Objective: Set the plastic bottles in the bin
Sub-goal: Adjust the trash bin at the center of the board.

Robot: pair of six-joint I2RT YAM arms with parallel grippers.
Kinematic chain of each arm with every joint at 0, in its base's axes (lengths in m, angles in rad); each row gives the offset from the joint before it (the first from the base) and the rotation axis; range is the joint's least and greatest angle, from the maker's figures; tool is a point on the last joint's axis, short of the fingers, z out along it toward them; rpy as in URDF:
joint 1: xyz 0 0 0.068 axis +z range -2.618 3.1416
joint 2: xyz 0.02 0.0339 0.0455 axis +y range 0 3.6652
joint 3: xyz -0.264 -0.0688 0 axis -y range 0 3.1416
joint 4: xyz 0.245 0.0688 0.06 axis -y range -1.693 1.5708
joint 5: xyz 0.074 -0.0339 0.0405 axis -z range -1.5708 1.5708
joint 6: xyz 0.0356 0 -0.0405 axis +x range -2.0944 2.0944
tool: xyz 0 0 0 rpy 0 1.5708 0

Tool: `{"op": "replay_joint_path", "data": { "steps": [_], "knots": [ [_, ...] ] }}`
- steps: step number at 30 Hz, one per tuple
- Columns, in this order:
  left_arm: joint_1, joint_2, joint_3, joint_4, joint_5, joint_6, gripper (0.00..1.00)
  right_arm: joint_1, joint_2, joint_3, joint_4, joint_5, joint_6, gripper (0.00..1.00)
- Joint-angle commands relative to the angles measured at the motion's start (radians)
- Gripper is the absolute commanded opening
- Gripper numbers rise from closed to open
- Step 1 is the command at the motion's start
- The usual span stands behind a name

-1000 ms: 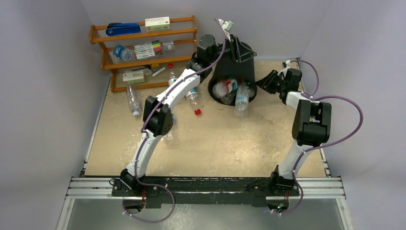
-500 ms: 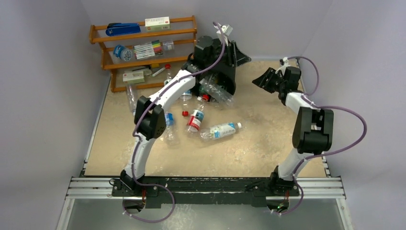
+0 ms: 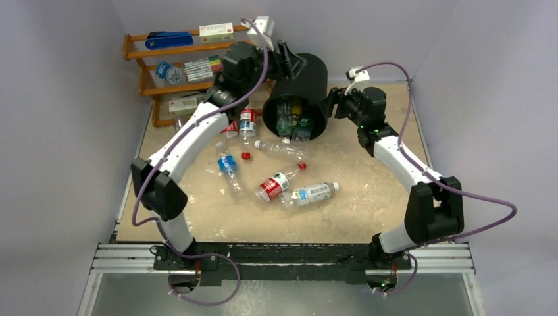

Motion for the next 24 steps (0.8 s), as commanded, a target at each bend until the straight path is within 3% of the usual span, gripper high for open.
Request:
{"op": "replay_joint_path", "data": {
  "steps": [1, 9, 16, 24],
  "knots": [
    [0.068, -0.106, -0.086, -0.007, -0.101, -0.025, 0.56, 0.052, 0.031, 0.025, 0.058, 0.215, -0.136, 0.71],
    [0.146, -0.23, -0.267, 0.027, -0.05, -0.057, 0.56, 0.103, 0.126, 0.087, 0.087, 0.337, -0.246, 0.76],
    [0.157, -0.273, -0.33, 0.014, -0.04, -0.041, 0.55, 0.16, 0.107, 0.053, 0.179, 0.396, -0.286, 0.76],
    [0.164, -0.312, -0.376, 0.015, -0.032, -0.041, 0.55, 0.203, 0.272, 0.184, 0.16, 0.527, -0.365, 0.74]
  ]
}}
